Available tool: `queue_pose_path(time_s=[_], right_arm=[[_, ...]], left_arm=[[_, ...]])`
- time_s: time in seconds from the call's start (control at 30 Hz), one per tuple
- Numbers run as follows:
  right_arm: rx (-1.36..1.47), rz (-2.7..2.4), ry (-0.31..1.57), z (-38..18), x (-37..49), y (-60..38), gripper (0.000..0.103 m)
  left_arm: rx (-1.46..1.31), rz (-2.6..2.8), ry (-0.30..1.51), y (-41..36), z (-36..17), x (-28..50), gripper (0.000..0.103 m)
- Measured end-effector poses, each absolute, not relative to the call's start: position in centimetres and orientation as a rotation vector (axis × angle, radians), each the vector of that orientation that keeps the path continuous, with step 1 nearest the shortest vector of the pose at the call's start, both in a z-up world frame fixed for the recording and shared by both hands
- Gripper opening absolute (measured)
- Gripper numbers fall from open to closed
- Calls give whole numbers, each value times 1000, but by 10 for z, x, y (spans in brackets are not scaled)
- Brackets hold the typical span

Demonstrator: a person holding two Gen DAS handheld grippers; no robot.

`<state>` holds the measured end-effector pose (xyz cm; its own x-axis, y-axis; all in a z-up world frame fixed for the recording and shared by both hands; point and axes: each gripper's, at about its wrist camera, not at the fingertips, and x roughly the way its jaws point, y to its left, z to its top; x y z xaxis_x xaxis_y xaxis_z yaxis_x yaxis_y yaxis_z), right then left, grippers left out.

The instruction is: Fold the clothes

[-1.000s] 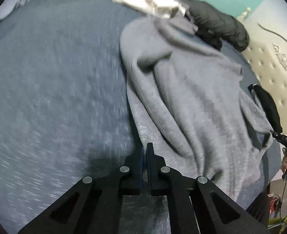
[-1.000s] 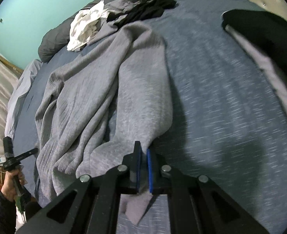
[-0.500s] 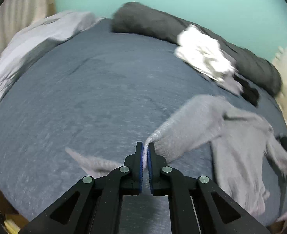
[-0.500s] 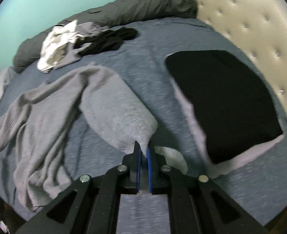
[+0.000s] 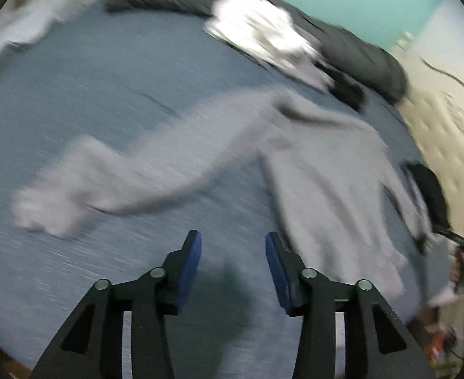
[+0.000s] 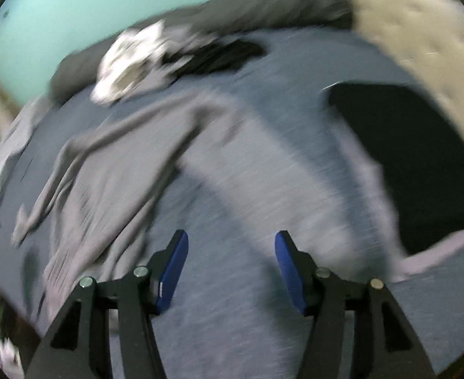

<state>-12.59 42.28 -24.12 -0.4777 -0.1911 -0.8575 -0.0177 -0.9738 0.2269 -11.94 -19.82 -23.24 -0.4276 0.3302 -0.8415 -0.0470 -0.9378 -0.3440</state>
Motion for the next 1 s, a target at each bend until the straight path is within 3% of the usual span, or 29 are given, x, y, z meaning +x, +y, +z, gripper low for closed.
queue_pose_path(time_s=[0.23,0.47,0.53,0.57,0.6,0.67,1.0], right_arm=[[1614,-2305,-247,-295,-118,336,58],[1660,-2192,-160,-325,-118,287,58],[1677,-2176,-132,-331,-117,280,46],[1678,-2176,-134,-333,-115,279,27],[1677,-2178,-140,-334,-113,279,17],[1667,-2185,-156,-333,-108,280,9],[1484,-2403,-319,-251,-73,349,6]], left_arm=[[-1610,2201,-359,-105,-289,-102,47],[-1660,2132,-388,-72,-318,-95,47],[-1659,2134,-412,-71,-318,-94,49],[-1659,2133,-423,-70,-319,-93,50],[-1656,2135,-424,-70,-318,-93,50],[-1651,2141,-424,-70,-315,-91,51],[-1628,2169,-411,-75,-296,-76,56]])
